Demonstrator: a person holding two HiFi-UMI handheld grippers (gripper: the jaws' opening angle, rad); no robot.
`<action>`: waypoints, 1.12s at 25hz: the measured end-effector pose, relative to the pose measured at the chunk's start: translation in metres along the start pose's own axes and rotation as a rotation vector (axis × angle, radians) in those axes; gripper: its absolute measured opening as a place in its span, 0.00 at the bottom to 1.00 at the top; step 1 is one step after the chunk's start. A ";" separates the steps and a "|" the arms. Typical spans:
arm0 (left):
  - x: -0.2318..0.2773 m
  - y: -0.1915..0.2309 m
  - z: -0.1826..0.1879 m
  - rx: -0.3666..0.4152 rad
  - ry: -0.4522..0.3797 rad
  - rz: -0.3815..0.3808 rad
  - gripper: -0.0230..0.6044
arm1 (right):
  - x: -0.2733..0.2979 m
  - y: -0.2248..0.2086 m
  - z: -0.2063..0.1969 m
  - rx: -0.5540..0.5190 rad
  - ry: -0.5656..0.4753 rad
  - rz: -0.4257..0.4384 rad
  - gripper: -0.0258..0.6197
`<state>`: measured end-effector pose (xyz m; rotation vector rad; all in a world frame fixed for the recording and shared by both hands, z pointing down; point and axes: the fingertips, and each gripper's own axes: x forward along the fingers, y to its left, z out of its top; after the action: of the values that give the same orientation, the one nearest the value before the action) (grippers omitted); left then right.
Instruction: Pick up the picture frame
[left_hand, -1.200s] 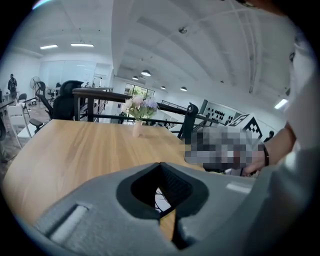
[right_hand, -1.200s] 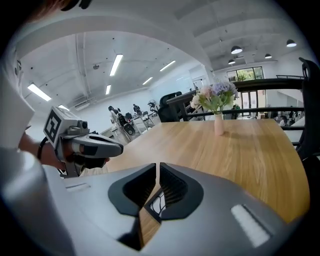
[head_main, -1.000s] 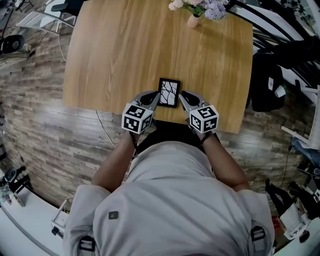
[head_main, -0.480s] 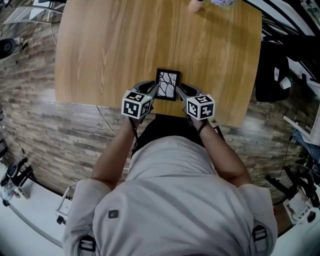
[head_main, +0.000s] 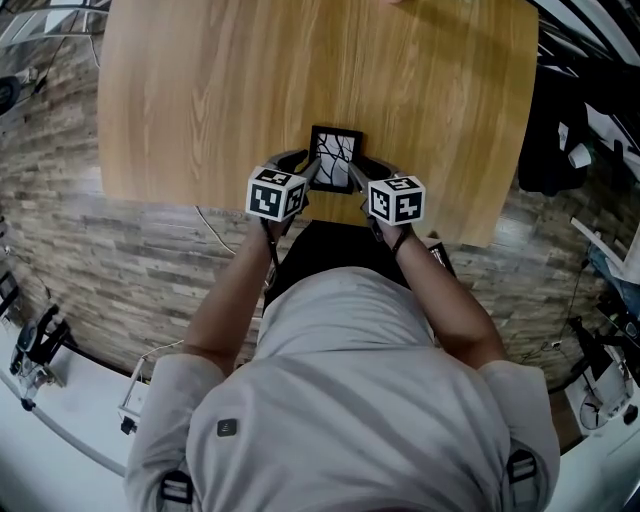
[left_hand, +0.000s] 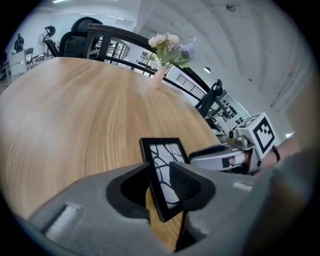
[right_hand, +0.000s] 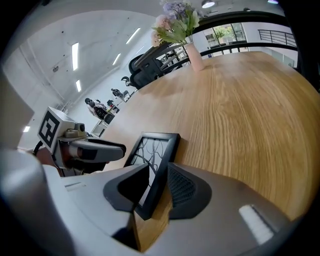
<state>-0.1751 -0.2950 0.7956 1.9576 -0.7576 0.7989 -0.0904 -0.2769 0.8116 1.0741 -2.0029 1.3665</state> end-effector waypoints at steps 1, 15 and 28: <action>0.002 0.002 -0.002 -0.007 0.006 0.002 0.24 | 0.002 -0.001 -0.001 0.002 0.004 -0.002 0.23; 0.019 0.015 -0.012 -0.064 0.026 0.057 0.27 | 0.012 -0.008 -0.003 -0.006 0.021 -0.084 0.23; 0.022 0.014 -0.013 -0.034 0.025 0.134 0.19 | 0.012 -0.008 -0.003 -0.004 0.005 -0.134 0.21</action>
<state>-0.1757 -0.2943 0.8244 1.8784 -0.8890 0.8827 -0.0908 -0.2798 0.8267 1.1798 -1.8930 1.2936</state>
